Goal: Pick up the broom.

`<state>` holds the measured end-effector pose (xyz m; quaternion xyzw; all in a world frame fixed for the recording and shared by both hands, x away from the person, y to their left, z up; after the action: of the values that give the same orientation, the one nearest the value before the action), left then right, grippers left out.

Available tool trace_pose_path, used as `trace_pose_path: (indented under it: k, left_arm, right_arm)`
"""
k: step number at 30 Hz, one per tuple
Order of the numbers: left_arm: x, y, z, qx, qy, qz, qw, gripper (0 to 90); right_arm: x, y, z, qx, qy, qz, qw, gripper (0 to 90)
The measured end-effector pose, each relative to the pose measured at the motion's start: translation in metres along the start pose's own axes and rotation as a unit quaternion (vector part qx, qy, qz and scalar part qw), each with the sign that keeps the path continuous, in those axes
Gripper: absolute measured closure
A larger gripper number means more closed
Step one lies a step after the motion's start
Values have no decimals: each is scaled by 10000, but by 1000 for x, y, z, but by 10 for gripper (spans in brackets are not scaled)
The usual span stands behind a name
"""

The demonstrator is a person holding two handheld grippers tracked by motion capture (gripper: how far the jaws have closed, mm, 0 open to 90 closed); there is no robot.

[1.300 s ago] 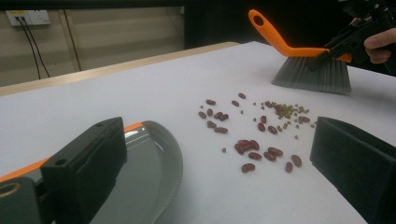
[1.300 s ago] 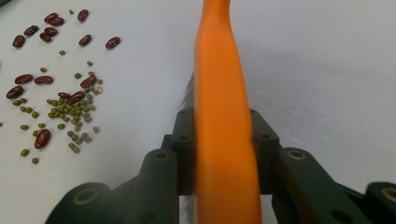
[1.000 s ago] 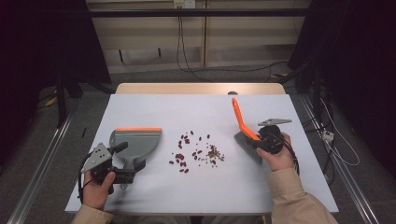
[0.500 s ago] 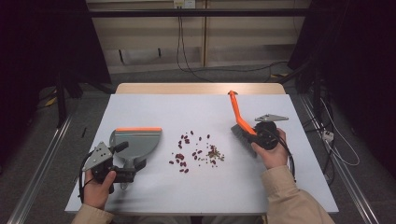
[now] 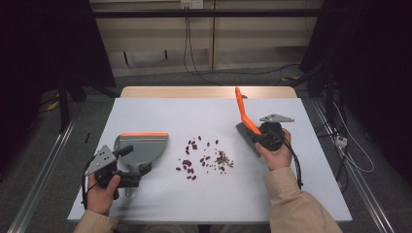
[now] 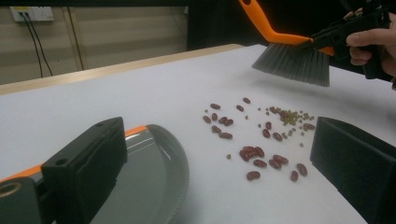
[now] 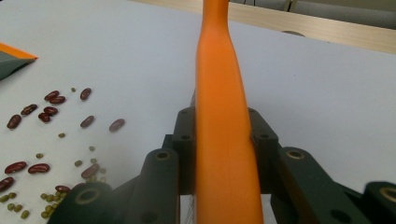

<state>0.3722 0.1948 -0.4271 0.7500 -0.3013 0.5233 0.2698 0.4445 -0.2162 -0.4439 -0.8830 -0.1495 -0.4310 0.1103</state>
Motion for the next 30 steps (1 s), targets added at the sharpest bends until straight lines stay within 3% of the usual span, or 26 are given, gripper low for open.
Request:
trace_pose_path:
  k: [7,13,17,23,25,30]
  left_arm:
    - [2,-3,1,22,35,-15,10000,37]
    - [2,-2,1,10,25,12,10000,37]
    - [2,-2,0,12,27,12,10000,37]
    - [2,-2,0,21,15,45,10000,37]
    - [2,-2,0,27,16,47,10000,37]
    - [2,-1,1,18,3,60,10000,37]
  right_arm:
    - [4,-4,14,-75,20,-40,10000,711]
    - [-3,-8,26,-256,-133,-261,9992,710]
    - [-9,-13,28,-222,-240,-462,9984,709]
    - [-9,-15,27,-149,-304,-215,9992,702]
    - [-9,-15,28,23,-308,-52,9995,700]
    - [-5,-13,26,75,-183,132,9997,661]
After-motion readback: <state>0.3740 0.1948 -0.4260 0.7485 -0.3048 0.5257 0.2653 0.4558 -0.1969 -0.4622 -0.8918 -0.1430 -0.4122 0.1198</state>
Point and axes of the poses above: each handheld gripper's, and its own axes: z roughly forward along the jaws, x roughly out of its top, y roughly to its right, the point moved 6 cm from there along z, roughly forward along the jaws, and after that the axes turned 2 degrees about -y, right-handed, at the moved point
